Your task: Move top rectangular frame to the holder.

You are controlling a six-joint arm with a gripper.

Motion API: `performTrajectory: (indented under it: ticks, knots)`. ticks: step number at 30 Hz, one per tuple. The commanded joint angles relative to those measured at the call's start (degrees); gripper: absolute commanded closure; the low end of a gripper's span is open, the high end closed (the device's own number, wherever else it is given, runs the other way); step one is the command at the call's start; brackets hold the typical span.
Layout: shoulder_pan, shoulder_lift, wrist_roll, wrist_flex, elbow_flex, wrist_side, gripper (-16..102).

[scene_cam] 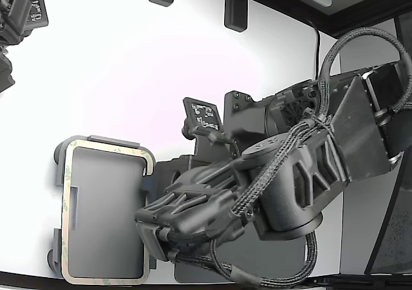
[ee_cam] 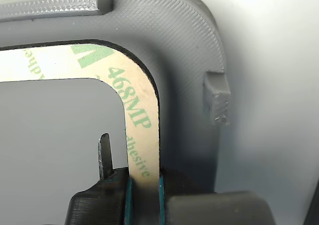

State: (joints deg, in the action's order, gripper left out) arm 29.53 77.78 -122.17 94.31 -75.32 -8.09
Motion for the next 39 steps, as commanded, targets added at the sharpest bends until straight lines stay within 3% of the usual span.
performTrajectory:
  ticks: [1, 34, 35, 36, 37, 38, 39]
  knots:
    - [-0.9, 1.1, 0.0, 0.6, 1.6, -0.2, 97]
    - [-0.9, 1.6, -1.7, 0.4, -1.4, 1.2, 97]
    - [-0.9, 1.6, -1.6, 0.4, -1.4, 1.1, 94]
    - [-0.9, 1.6, -1.4, 0.4, -1.4, 0.7, 81]
    - [-0.9, 1.6, -1.1, 0.4, -1.3, 0.4, 50]
    - [-0.9, 1.6, -0.9, 0.4, -1.3, 0.1, -5]
    - [-0.9, 1.6, -0.8, 0.4, -1.0, -0.3, -11]
